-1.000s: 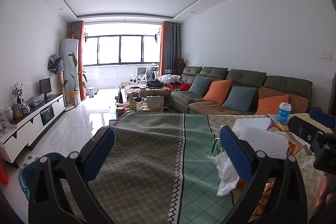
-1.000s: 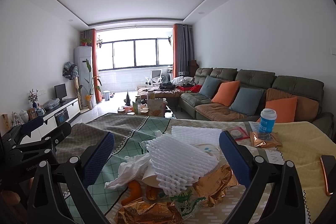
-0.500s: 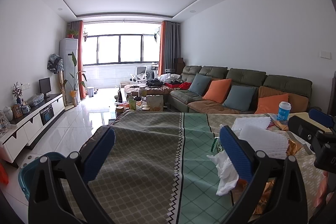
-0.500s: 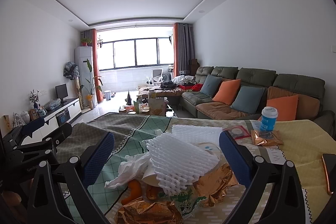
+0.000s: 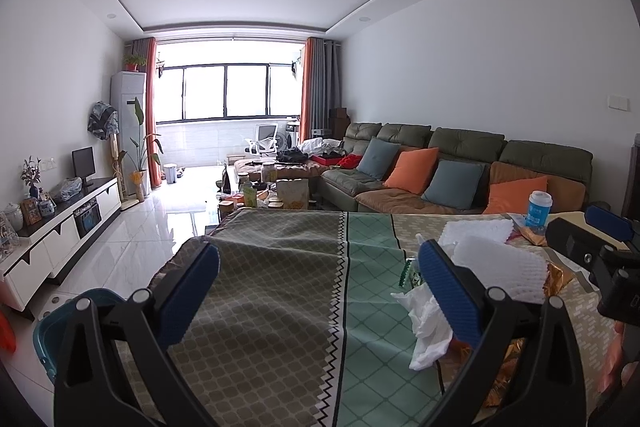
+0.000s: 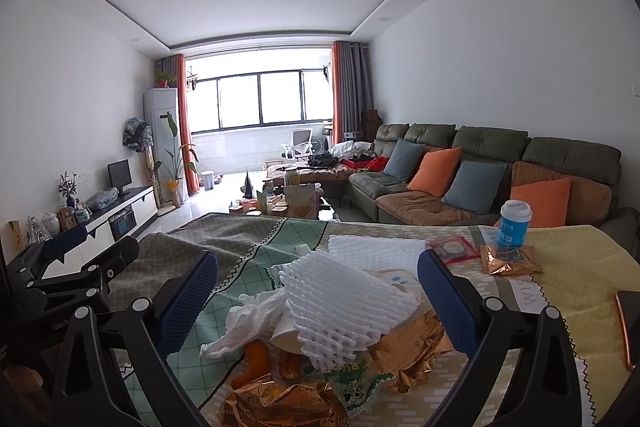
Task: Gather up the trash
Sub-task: 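Grasp the white tissue with the left tool while the right tool grasps the white foam net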
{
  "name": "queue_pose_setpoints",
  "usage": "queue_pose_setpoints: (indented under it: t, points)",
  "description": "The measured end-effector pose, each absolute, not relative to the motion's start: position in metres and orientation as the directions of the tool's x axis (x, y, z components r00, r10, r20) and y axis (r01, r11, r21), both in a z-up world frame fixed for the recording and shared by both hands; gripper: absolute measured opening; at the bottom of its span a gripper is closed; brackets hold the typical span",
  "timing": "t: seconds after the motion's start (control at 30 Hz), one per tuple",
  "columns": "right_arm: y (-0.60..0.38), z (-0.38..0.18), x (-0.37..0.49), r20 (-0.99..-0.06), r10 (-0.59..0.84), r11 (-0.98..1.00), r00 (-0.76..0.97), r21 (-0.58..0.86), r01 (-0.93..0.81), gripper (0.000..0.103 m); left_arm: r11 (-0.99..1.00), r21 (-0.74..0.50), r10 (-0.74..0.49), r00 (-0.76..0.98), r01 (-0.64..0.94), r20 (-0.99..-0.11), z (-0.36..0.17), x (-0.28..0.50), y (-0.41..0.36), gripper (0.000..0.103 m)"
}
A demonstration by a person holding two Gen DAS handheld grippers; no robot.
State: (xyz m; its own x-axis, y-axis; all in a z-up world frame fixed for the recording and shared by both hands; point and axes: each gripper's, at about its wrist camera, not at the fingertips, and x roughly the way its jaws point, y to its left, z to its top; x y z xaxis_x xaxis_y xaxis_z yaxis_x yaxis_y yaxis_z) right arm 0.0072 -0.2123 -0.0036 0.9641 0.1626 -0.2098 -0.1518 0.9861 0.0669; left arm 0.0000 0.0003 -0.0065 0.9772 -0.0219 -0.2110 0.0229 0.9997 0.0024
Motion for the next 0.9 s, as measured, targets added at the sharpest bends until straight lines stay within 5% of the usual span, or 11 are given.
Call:
queue_pose_setpoints:
  t: [0.33, 0.6, 0.77, 0.9]
  points:
    - [-0.207, -0.011, 0.009, -0.307, 0.179, 0.983, 0.935, 0.098, -0.155, 0.099, 0.987, -0.018, -0.156, 0.938, 0.158, -0.311, -0.019, 0.014, -0.01, 0.099]
    - [-0.216, -0.029, 0.029, -0.444, 0.22, 0.969, 0.869, 0.206, -0.14, 0.099, 0.94, -0.06, -0.324, 0.82, 0.337, -0.471, -0.043, 0.04, -0.032, 0.099]
    - [-0.221, -0.038, 0.031, -0.488, 0.264, 0.948, 0.832, 0.289, -0.131, 0.092, 0.914, -0.089, -0.372, 0.729, 0.396, -0.575, -0.061, 0.059, -0.043, 0.076]
    - [-0.224, -0.038, 0.031, -0.493, 0.293, 0.934, 0.819, 0.332, -0.134, 0.07, 0.898, -0.127, -0.405, 0.674, 0.422, -0.618, -0.073, 0.07, -0.047, 0.049]
